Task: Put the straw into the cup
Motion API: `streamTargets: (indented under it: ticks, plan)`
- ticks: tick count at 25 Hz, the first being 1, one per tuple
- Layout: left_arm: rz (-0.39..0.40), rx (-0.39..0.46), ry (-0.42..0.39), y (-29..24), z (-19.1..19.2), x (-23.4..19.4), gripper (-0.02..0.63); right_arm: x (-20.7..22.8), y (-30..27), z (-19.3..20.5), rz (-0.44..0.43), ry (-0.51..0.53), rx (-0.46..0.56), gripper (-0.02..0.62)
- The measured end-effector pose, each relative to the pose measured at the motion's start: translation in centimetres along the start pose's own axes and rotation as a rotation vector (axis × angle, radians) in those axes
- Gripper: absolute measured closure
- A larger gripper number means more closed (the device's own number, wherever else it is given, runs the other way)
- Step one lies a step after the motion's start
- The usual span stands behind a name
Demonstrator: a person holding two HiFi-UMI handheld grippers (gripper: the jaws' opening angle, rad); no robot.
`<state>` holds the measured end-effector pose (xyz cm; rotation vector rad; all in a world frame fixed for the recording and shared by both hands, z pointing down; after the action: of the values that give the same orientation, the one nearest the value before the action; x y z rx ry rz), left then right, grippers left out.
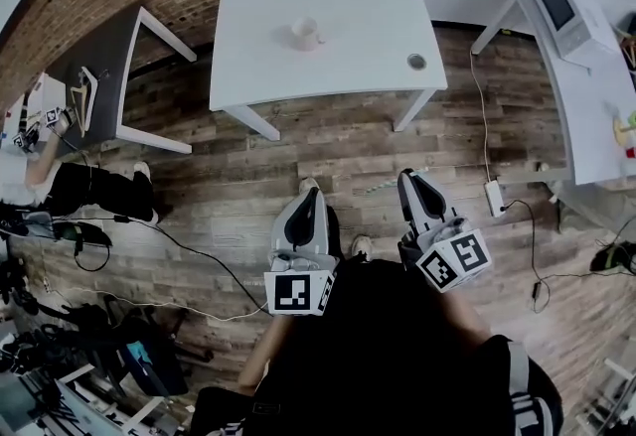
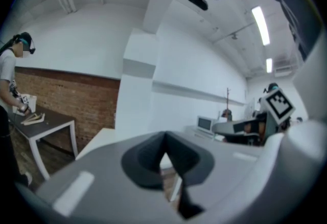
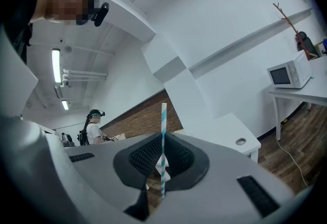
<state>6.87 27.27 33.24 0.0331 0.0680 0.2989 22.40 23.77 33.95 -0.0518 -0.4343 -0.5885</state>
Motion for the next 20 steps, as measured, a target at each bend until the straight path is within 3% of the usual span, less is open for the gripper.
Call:
streamTargets:
  ticks: [20]
  plan:
    - [0.084, -0.014, 0.053, -13.9, -0.5, -16.1, 0.601, -0.8, -20.3, 0.8, 0.083, 0.034, -0.032, 0.578]
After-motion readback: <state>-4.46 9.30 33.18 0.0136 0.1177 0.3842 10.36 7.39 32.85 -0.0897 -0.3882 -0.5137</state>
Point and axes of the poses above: the fingertips, and each gripper's own axes: y backward along the fingers, x to its right, z out of its underside, the point moved 1 cm from there along y, backward along the fingers, and after that the axes turned 10 degrees about x, right-handed, at the moved point
